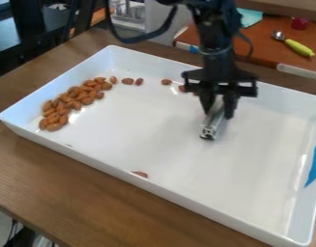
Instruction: Sweep into pile
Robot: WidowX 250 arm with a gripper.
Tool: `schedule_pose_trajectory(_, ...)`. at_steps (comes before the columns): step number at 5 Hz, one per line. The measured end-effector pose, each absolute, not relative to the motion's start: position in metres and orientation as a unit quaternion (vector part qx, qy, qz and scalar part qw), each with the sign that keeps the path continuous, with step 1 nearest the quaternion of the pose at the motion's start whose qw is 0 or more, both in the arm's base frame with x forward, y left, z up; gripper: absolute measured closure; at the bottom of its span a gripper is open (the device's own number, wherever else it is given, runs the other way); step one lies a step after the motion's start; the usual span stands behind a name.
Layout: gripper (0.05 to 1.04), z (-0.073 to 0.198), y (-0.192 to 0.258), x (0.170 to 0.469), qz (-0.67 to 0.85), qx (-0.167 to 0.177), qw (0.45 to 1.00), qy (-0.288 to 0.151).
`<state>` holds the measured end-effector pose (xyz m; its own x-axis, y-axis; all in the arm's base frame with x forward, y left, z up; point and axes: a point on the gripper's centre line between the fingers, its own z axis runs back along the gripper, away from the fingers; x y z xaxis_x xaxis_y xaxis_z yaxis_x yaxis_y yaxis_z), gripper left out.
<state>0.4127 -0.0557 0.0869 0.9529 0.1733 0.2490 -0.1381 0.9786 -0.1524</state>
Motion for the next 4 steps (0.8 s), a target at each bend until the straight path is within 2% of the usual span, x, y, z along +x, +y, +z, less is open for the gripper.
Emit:
schedule_pose_trajectory(3,0.705,0.096,0.017,0.412,0.11,-0.081,0.979,-0.154)
schedule_pose_trajectory(4,0.705,0.097,0.026,0.413,0.116,-0.084,0.977,-0.157)
